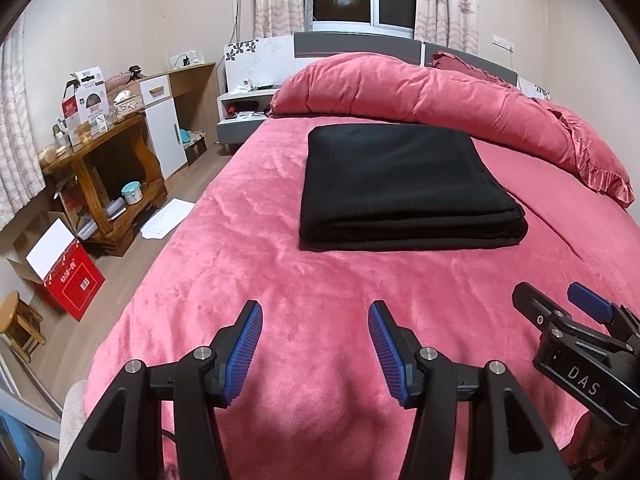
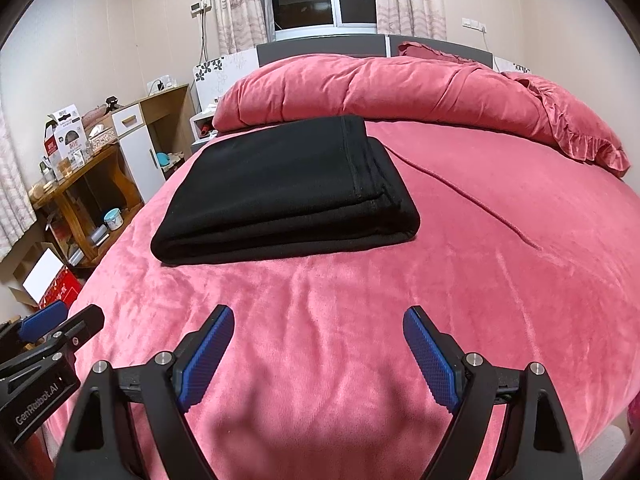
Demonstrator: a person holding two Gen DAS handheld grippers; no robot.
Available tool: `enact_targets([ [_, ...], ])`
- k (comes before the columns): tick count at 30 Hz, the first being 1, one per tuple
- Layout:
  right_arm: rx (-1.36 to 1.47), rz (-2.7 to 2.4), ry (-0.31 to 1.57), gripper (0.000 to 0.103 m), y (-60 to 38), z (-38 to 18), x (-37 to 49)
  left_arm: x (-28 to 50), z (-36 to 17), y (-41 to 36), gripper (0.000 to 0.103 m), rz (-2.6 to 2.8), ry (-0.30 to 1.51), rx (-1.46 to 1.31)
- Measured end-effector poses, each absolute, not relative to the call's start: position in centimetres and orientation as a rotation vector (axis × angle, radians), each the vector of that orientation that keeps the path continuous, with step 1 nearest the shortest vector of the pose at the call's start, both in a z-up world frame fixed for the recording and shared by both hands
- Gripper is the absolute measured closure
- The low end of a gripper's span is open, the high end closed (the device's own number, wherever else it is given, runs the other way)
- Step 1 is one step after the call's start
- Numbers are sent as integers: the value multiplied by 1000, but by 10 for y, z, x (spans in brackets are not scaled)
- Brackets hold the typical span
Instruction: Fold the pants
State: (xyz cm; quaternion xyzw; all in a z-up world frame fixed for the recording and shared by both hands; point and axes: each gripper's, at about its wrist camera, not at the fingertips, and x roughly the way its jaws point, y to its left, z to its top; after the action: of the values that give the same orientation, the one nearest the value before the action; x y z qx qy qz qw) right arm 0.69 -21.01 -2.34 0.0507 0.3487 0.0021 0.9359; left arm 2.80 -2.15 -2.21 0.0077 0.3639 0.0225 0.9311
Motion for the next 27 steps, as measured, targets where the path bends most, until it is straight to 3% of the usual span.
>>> enact_targets([
  [27,116,6,731,16,-211,-27,7,30,-26,-22,47,50,766,18],
])
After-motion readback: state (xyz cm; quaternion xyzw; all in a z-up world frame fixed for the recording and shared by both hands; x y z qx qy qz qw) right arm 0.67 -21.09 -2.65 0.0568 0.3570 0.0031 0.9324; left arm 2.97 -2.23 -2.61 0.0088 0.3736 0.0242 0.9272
